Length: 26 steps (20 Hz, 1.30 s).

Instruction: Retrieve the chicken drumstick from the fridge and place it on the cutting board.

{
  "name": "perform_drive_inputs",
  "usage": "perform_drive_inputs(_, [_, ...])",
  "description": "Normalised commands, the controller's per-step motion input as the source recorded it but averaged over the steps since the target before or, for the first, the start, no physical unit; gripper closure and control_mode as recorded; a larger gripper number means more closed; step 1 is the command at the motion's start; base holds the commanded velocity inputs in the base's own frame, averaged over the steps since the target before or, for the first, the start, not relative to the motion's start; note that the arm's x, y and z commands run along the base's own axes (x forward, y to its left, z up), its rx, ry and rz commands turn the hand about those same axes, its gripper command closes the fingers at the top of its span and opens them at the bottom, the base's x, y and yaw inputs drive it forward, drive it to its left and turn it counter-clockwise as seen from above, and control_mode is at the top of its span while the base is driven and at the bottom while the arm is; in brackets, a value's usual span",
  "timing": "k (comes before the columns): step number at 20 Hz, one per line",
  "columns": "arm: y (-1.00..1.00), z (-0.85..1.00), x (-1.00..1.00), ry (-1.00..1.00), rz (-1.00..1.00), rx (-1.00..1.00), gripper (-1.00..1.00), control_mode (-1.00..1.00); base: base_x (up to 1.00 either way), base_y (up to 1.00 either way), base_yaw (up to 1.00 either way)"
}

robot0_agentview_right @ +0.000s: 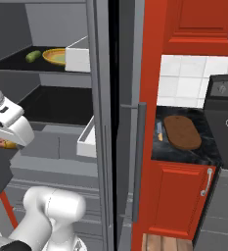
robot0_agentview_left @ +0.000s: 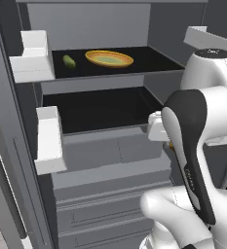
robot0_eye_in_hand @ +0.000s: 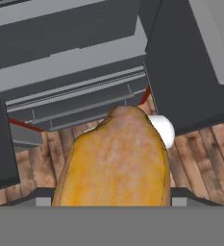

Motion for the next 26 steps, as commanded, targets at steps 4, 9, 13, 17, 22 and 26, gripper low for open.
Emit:
perform_drive_inputs(4, [0.00, 0.00, 0.00, 0.00, 0.00, 0.00, 1.00, 1.00, -0.49, 0.00, -0.18])
perform_drive_inputs(9, [0.00, 0.00, 0.00, 0.00, 0.00, 0.00, 1.00, 1.00, -0.44, 0.00, -0.17])
perform_drive_inputs(13, [0.00, 0.00, 0.00, 0.00, 0.00, 0.00, 1.00, 1.00, -0.41, 0.00, -0.19])
perform_drive_inputs(17, [0.00, 0.00, 0.00, 0.00, 0.00, 0.00, 1.00, 1.00, -0.47, -0.27, -0.43])
perform_drive_inputs(22, [0.00, 0.00, 0.00, 0.00, 0.00, 0.00, 1.00, 1.00, -0.43, -0.38, -0.36])
perform_drive_inputs(26, [0.00, 0.00, 0.00, 0.00, 0.00, 0.00, 1.00, 1.00, 0.04, -0.65, -0.01])
